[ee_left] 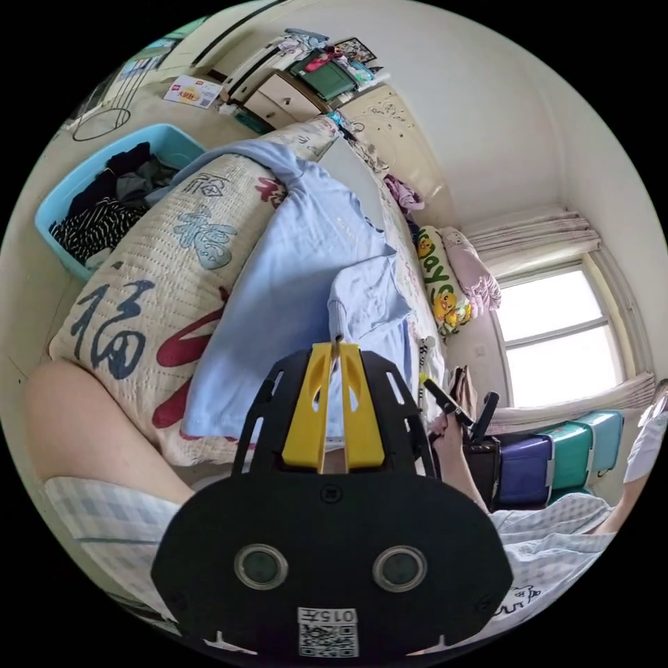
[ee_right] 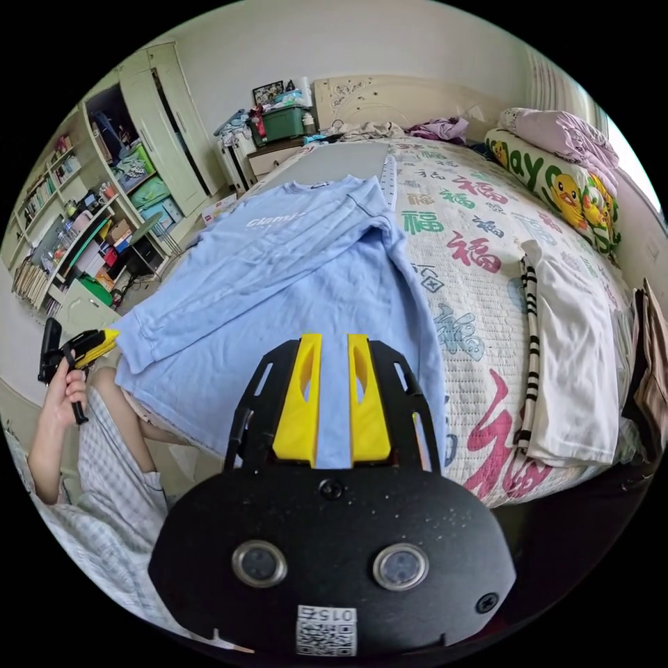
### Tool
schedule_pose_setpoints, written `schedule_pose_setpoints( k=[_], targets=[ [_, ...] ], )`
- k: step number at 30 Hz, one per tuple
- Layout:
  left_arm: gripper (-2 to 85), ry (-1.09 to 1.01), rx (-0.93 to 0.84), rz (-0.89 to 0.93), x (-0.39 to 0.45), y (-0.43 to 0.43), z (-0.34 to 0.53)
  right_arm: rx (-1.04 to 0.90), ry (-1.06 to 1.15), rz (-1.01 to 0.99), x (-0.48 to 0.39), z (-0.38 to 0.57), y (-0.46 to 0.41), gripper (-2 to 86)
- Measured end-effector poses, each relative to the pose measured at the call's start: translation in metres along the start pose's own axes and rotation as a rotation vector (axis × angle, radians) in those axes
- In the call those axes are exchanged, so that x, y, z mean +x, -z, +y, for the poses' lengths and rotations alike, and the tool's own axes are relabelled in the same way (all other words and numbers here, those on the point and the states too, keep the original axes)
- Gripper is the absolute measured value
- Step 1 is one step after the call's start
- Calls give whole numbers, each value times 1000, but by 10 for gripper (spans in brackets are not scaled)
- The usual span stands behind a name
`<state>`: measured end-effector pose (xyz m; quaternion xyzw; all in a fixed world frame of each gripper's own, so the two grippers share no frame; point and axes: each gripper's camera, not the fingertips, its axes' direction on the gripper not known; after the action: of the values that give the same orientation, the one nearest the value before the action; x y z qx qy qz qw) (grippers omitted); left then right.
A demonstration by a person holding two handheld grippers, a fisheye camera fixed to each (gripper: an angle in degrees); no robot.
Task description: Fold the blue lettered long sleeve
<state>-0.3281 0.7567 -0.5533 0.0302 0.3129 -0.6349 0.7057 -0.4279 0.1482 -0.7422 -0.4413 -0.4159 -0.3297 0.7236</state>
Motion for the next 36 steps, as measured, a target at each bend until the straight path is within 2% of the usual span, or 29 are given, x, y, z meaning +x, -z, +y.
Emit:
schedule_pose_setpoints(
  k=[3,5,7,10,16,18,20,24,27,29,36],
  targets=[
    [50,-13,60,-101,-6,14,0,8,25,37,31,-30,9,80],
    [58,-159,121,-248,22,17,-23,14,39,57,52,-52,10,84],
    [70,-280,55,-217,47,-15,-62,18,74,64,78,-89,2,88],
    [102,-410,-105,-101,88,-115,-146,-26,140,78,101,-143,-22,103],
    [117,-584,-344,-71,184,-376,-261,-124,168,54,142,-214,-54,114],
    [122,-631,-365,-120,209,-433,-272,-153,160,-2,154,-226,-51,109],
    [130,-588,-384,-223,219,-491,-286,-184,169,-36,161,-234,-44,107],
    [117,-469,-468,-242,209,-549,-299,-243,167,-57,179,-254,-34,101],
    [61,-441,-456,-292,206,-563,-303,-277,69,-88,212,-269,-29,69],
    [18,-464,-479,-250,213,-573,-305,-270,7,-103,235,-276,-20,30],
    [-4,-637,-502,-289,263,-616,-315,-279,-109,-139,305,-295,9,7]
  ],
)
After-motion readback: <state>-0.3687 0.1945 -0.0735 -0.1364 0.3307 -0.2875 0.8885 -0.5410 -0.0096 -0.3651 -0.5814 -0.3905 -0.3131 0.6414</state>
